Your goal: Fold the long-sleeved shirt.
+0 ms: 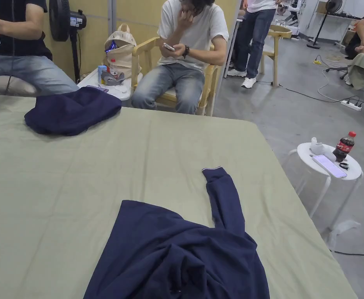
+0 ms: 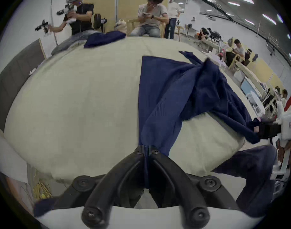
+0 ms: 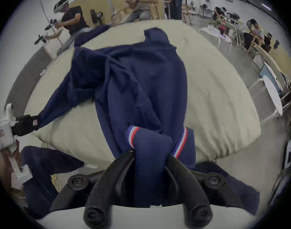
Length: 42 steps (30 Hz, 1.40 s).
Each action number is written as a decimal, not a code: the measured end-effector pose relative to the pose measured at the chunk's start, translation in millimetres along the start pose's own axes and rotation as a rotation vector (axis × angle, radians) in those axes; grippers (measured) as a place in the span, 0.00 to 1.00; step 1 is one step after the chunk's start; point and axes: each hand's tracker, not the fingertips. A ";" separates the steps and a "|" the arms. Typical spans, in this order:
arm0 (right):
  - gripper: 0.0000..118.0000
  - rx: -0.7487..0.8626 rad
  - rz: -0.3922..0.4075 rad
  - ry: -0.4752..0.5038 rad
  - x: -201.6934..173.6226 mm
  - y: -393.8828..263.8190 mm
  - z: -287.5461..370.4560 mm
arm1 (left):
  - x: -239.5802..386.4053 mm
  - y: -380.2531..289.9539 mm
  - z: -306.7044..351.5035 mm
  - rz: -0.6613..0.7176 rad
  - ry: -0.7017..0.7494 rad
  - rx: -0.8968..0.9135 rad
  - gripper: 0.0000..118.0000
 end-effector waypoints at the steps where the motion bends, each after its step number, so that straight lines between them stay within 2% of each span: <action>1: 0.11 0.001 0.006 -0.005 -1.8 -3.8 0.0 | 0.9 -1.9 0.4 0.019 -0.018 0.005 0.00; 3: 0.14 0.028 0.021 -0.010 -1.6 -4.3 2.8 | -0.9 0.3 5.2 0.050 -0.008 0.009 0.00; 4: 0.26 0.030 0.024 -0.007 0.1 1.0 8.0 | -2.6 4.8 10.6 0.073 -0.015 0.025 0.00; 5: 0.48 0.036 0.021 -0.005 1.4 4.8 15.0 | -4.0 10.1 17.5 0.091 -0.026 0.045 0.05; 6: 0.67 0.064 0.006 -0.004 2.0 8.4 26.5 | -4.3 15.5 27.1 0.095 -0.032 0.077 0.19; 7: 0.81 0.113 -0.004 -0.012 2.0 12.5 41.0 | -3.2 22.3 40.4 0.082 -0.021 0.119 0.44; 8: 0.91 0.176 0.003 -0.016 7.0 16.4 52.6 | 0.5 28.5 51.3 0.044 0.014 0.158 0.82; 9: 0.95 0.255 0.018 -0.012 4.9 19.8 71.9 | 6.9 37.7 62.3 -0.004 0.028 0.189 1.00; 12: 1.00 0.412 0.057 -0.005 -12.8 29.4 125.5 | 26.8 47.3 94.1 -0.085 0.024 0.319 0.97; 14: 1.00 0.448 0.058 0.016 -22.6 26.5 138.0 | 33.9 49.2 99.6 -0.123 0.018 0.303 0.97; 16: 1.00 0.442 0.054 0.022 -31.5 17.9 136.9 | 45.5 45.3 102.0 -0.122 -0.016 0.294 0.97; 19: 1.00 0.468 0.066 -0.024 -48.1 -1.5 124.5 | 68.1 32.8 86.9 -0.130 -0.030 0.295 0.96; 20: 1.00 0.461 0.070 -0.030 -51.2 -6.4 118.9 | 73.0 28.9 83.3 -0.140 -0.023 0.288 0.93; 21: 0.98 0.454 0.069 -0.025 -53.9 -12.3 116.6 | 77.1 22.0 75.8 -0.153 -0.031 0.275 0.79; 22: 0.88 0.454 0.062 0.010 -55.1 -18.9 115.0 | 79.7 18.7 71.0 -0.156 -0.080 0.236 0.35; 23: 0.38 0.453 0.048 0.023 -56.7 -22.6 112.5 | 83.8 16.8 63.7 -0.145 -0.077 0.217 0.00; 24: 0.01 0.448 0.035 -0.050 -59.9 -25.4 105.0 | 116.7 -11.4 56.3 -0.084 0.054 0.269 0.00; 25: 0.00 0.432 0.052 -0.191 -61.3 -32.4 99.4 | 106.6 2.4 58.3 -0.119 -0.028 0.244 0.00; 26: 0.00 0.439 0.053 -0.083 -59.6 -31.2 95.1 | 111.3 -0.2 55.2 -0.104 -0.063 0.218 0.00; 27: 0.00 0.392 0.035 -0.022 -56.6 -31.2 90.5 | 116.1 -3.6 53.6 -0.079 -0.071 0.219 0.00; 28: 0.00 0.387 0.015 -0.025 -53.9 -27.0 91.0 | 121.3 -6.7 51.9 -0.077 -0.069 0.226 0.00; 29: 0.00 0.393 0.023 -0.043 -52.5 -25.3 88.7 | 93.5 14.2 53.8 -0.041 -0.105 0.204 0.00; 32: 0.00 0.361 0.021 -0.020 -40.6 -9.6 78.7 | 73.7 32.0 42.7 -0.058 -0.093 0.208 0.00; 37: 0.00 0.338 -0.004 -0.043 16.1 69.9 42.1 | 82.7 64.4 14.7 -0.134 -0.042 0.190 0.00; 38: 0.01 0.337 -0.016 -0.036 29.4 88.3 33.4 | 80.8 70.1 9.9 -0.135 -0.039 0.189 0.00; 39: 0.07 0.337 -0.019 -0.027 43.5 109.7 21.7 | 77.7 76.3 4.8 -0.132 -0.038 0.188 0.00; 40: 0.29 0.314 -0.024 -0.006 61.7 128.6 0.1 | 74.6 81.1 0.7 -0.122 -0.041 0.187 0.00; 41: 0.76 0.283 -0.028 0.005 76.0 149.0 -16.1 | 79.1 82.1 -2.0 -0.118 -0.041 0.189 0.00; 42: 0.97 0.230 -0.025 0.010 88.1 166.8 -34.0 | 77.3 85.2 -5.2 -0.109 -0.043 0.187 0.00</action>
